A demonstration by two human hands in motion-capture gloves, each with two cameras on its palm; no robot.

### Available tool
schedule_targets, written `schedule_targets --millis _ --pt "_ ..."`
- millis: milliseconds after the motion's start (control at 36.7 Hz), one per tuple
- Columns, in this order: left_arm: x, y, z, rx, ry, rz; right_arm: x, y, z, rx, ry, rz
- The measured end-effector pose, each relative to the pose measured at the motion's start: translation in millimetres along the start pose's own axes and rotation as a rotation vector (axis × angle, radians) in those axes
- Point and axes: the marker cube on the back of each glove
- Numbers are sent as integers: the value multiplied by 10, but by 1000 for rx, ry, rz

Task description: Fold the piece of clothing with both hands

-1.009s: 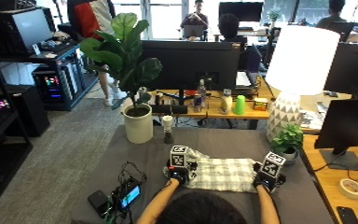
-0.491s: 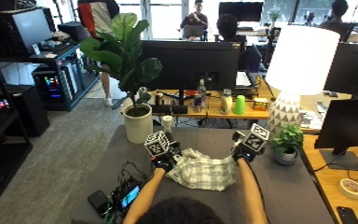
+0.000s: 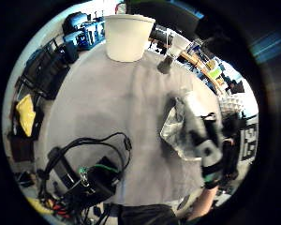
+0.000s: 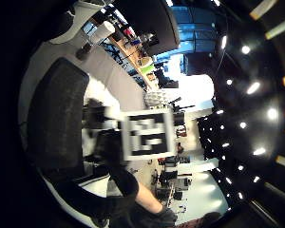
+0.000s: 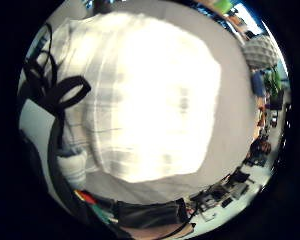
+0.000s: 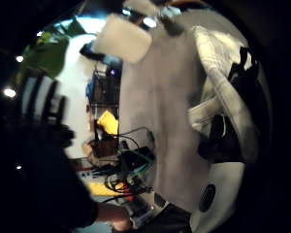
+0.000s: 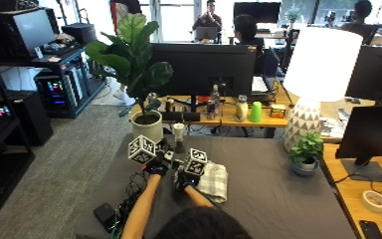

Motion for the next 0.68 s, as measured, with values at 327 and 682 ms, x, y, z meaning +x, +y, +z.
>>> schedule_targets --millis 327,682 --pt "-393 13 -296 41 48 -67 -191 104 -102 -61 -337 -81" --pt "-440 -44 -356 44 -41 -101 1079 50 -1325 83 -212 113"
